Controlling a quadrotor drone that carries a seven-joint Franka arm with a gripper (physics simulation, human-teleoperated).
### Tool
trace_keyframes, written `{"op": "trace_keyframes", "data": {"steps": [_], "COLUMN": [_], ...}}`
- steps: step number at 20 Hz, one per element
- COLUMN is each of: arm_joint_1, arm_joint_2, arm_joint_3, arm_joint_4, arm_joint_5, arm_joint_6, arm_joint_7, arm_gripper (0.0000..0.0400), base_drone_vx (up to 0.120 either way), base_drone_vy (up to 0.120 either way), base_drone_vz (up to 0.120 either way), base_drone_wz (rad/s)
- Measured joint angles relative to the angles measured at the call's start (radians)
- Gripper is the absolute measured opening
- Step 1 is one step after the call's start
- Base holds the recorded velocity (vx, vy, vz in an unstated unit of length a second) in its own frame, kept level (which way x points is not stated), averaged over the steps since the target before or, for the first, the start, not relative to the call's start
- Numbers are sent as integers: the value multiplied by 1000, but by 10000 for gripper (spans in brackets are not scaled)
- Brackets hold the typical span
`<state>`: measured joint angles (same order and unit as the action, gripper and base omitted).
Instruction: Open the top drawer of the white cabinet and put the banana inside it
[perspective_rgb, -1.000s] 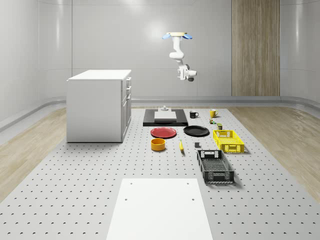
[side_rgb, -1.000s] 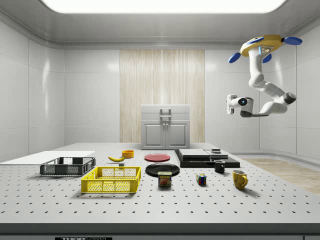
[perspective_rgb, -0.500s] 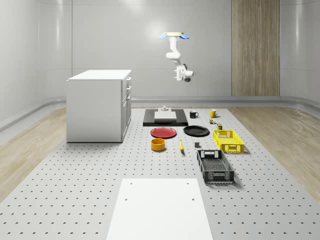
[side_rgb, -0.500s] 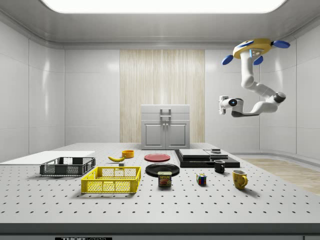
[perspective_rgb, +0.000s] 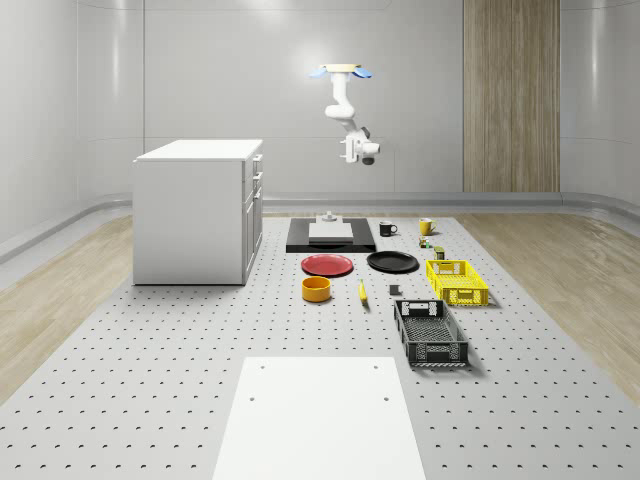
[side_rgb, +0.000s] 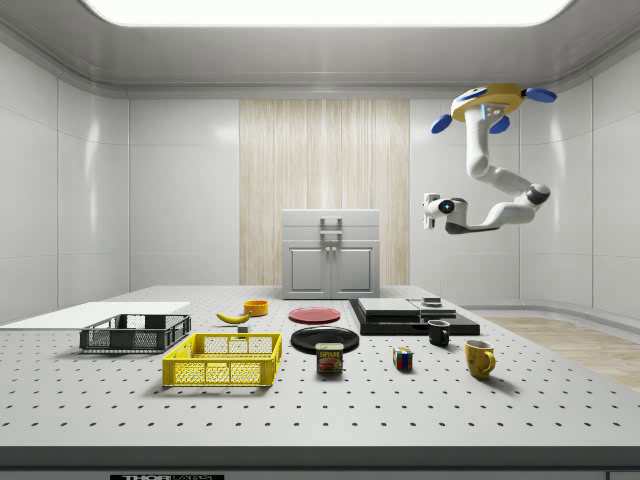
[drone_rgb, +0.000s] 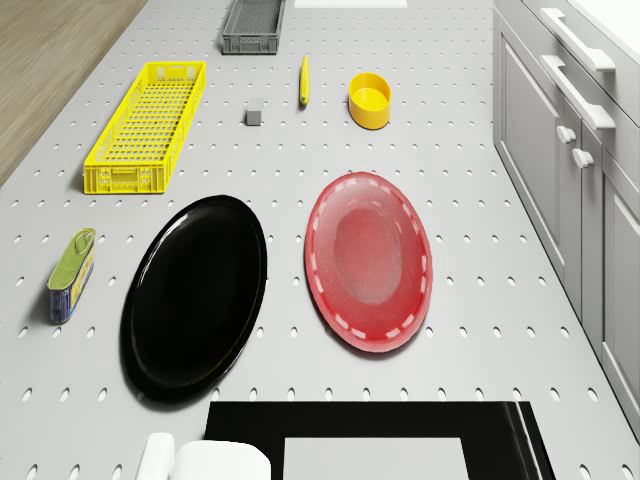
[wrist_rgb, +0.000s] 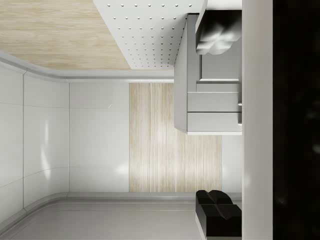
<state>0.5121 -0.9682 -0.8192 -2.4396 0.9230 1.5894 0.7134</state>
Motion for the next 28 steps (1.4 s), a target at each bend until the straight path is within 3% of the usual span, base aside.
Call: {"op": "trace_keyframes", "data": {"steps": [28], "arm_joint_1": [99], "arm_joint_2": [-98], "arm_joint_3": [-37], "arm_joint_4": [-13], "arm_joint_5": [-75], "arm_joint_6": [91], "arm_joint_7": [62], "arm_gripper": [400], "base_drone_vx": [120], "base_drone_vy": [-120], "base_drone_vz": [0], "base_drone_wz": [0]}}
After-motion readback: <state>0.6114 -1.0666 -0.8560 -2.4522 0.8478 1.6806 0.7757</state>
